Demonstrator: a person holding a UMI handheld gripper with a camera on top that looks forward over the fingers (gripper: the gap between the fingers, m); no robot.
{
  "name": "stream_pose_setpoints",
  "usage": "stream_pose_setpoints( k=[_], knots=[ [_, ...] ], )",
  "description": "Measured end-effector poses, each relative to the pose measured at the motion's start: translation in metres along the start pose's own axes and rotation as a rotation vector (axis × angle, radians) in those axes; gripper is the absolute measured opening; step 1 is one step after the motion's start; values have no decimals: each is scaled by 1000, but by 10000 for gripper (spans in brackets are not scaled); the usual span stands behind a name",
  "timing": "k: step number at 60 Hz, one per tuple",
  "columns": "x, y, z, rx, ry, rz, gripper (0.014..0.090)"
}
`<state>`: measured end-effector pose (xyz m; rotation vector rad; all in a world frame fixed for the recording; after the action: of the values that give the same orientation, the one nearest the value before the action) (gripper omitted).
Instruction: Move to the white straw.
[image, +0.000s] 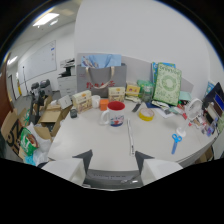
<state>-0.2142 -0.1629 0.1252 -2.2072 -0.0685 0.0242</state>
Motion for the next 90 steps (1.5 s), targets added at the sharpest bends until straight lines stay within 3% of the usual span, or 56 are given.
stream_pose_setpoints(
  k=[14, 37, 90],
  knots=[
    [9, 6, -2, -10, 2, 5, 843],
    [77, 26, 12, -40, 67, 8, 845],
    [108, 14, 154, -103, -20, -4, 841]
  ],
)
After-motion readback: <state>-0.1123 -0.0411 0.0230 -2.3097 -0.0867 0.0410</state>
